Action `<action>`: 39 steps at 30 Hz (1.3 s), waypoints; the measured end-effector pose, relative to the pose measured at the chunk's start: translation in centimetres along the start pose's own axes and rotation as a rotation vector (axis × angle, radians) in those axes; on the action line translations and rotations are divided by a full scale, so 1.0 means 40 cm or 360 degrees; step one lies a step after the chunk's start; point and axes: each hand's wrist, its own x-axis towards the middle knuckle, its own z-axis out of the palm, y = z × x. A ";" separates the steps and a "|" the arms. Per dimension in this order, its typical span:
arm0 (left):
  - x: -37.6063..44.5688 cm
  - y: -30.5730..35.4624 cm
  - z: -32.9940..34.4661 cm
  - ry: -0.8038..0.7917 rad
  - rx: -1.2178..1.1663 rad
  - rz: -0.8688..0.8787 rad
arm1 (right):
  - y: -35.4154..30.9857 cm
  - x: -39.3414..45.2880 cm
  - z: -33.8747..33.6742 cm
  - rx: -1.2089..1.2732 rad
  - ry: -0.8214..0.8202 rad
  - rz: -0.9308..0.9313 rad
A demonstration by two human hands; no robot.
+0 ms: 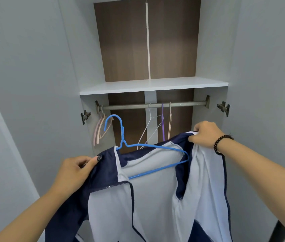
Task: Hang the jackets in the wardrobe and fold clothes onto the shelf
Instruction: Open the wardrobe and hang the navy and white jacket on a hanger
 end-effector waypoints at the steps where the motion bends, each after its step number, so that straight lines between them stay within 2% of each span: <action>1: -0.007 0.004 0.004 -0.0003 0.0037 -0.0005 | -0.014 -0.007 -0.002 -0.0008 0.0049 -0.0050; 4: -0.035 0.029 0.032 -0.0075 0.0203 0.0023 | -0.080 -0.040 0.000 0.0066 0.0209 -0.0198; 6: -0.053 0.051 0.063 -0.0053 0.0214 0.0048 | -0.139 -0.078 0.013 0.0275 0.0285 -0.0278; 10: -0.072 0.077 0.105 0.0107 -0.0159 -0.0154 | -0.226 -0.182 0.093 0.0952 0.0095 -0.0413; 11: -0.073 0.079 0.107 0.0144 -0.0292 -0.0238 | -0.230 -0.202 0.115 0.1089 0.0014 -0.0361; 13: -0.071 0.081 0.099 0.0217 -0.0514 -0.0400 | -0.222 -0.224 0.138 0.1326 -0.0153 -0.0061; 15: -0.070 0.084 0.085 0.0266 -0.0602 -0.0484 | -0.202 -0.221 0.144 0.1464 -0.0313 0.0275; 16: -0.071 0.085 0.080 0.0274 -0.0606 -0.0495 | -0.194 -0.215 0.144 0.1512 -0.0371 0.0342; 19: -0.087 0.086 0.076 0.0242 -0.0639 -0.0466 | -0.209 -0.204 0.145 0.1731 -0.0484 0.0307; 22: -0.109 0.086 0.082 0.0166 -0.0645 -0.0416 | -0.256 -0.197 0.169 0.1850 -0.0488 0.0269; 26: -0.115 0.071 0.076 0.0191 -0.0644 -0.0419 | -0.313 -0.217 0.190 0.1583 -0.0207 0.0025; 29: -0.118 0.052 0.070 0.0196 -0.0519 -0.0388 | -0.349 -0.252 0.206 0.1374 -0.0260 -0.0274; 32: -0.117 0.038 0.081 0.0181 -0.0465 -0.0353 | -0.336 -0.266 0.226 0.1195 -0.0269 -0.0227; 35: -0.107 0.033 0.104 0.0134 -0.0450 -0.0326 | -0.266 -0.255 0.219 0.1025 0.0099 -0.0035; 37: -0.099 0.029 0.129 0.0071 -0.0430 -0.0309 | -0.205 -0.244 0.209 0.0790 0.0249 -0.0113; 39: -0.088 0.027 0.162 -0.0001 -0.0412 -0.0282 | -0.147 -0.230 0.204 0.0361 0.0169 -0.0365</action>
